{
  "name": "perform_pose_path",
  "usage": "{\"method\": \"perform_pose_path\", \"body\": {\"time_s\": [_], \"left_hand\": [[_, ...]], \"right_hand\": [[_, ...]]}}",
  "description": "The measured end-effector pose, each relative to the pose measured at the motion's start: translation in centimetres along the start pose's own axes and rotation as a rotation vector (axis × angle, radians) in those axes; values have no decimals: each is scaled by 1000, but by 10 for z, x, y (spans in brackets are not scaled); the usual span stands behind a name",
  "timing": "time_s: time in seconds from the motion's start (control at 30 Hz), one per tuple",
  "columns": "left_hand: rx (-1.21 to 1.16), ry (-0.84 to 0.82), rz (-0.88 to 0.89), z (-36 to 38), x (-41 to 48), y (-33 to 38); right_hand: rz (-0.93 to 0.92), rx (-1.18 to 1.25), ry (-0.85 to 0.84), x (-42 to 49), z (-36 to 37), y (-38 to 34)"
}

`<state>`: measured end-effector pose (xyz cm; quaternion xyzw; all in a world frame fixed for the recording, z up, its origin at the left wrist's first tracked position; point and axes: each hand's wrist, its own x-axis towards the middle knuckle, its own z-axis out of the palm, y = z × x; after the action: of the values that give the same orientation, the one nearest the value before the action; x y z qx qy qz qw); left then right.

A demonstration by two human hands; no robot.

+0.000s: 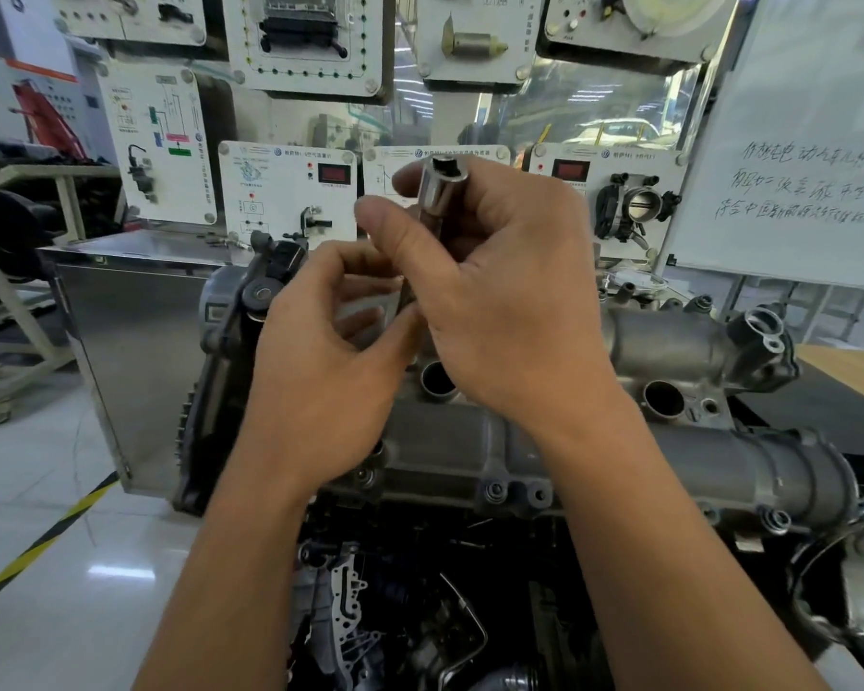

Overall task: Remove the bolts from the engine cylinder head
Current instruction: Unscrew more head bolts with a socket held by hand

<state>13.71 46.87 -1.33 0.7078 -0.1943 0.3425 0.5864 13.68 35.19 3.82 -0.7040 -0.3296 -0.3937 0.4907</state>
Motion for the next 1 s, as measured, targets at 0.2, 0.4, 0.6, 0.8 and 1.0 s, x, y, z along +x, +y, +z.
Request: {"method": "perform_pose_path", "body": {"time_s": [0.2,0.4,0.6,0.8,1.0], "left_hand": [[202,-96,142,-14,-3,7],[271,217,144,-1,-3,3],[137,31,67,-6,-1,1],[174,28,196,-7,-6,9],[144,224,191,8,-5,3]], "right_hand": [[81,-169,-405,4,-16,-6],[5,76,-211,4,-10,-10],[-4,4,-111,3,-5,-8],[-33,-194,-356,1,-9,-12],[-63,-28,-53,-2,-6,-12]]}}
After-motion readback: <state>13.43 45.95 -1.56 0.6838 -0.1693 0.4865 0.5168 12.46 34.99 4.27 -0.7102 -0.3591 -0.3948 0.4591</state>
